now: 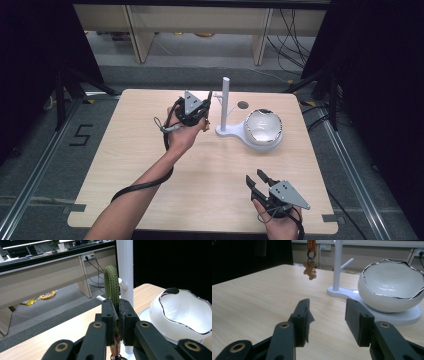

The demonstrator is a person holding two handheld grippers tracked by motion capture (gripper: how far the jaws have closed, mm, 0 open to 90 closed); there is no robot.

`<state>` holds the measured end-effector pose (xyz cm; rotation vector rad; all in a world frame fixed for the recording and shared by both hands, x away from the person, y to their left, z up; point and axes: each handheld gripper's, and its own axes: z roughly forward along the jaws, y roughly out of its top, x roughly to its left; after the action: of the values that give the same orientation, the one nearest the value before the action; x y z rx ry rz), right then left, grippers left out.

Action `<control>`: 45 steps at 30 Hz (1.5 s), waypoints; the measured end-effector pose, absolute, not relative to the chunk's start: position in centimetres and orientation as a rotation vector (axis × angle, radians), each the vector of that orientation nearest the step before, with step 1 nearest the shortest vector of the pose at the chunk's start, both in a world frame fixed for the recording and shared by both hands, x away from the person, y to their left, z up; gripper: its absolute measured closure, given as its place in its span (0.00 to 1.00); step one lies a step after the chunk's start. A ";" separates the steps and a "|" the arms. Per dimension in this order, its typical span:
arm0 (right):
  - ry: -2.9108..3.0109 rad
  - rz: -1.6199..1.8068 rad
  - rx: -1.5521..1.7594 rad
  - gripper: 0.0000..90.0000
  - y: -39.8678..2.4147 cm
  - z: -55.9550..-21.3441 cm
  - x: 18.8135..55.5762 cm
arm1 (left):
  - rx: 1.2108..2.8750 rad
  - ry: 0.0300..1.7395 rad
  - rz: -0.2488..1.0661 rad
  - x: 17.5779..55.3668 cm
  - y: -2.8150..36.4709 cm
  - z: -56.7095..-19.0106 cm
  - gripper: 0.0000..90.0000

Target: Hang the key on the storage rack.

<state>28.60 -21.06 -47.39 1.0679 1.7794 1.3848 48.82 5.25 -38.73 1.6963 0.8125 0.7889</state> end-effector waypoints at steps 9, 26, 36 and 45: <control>1.786 1.414 1.105 0.62 -20.9 -47.5 28.5 | 1.708 0.808 0.790 49.3 4.5 -38.7 0.93; 1.785 1.400 1.107 0.62 -20.9 -47.6 28.5 | 1.730 0.789 0.824 49.4 3.5 -38.7 0.92; 1.793 1.405 1.112 0.62 -20.9 -47.6 28.5 | 1.745 0.777 0.844 49.1 3.1 -38.8 0.92; 1.800 1.401 1.118 0.62 -21.0 -47.6 28.4 | 1.783 0.775 0.802 49.4 2.6 -39.7 0.90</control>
<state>28.41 -21.04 -47.61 1.1183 1.8000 1.4008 49.39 2.61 -39.73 1.7827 0.7746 0.8021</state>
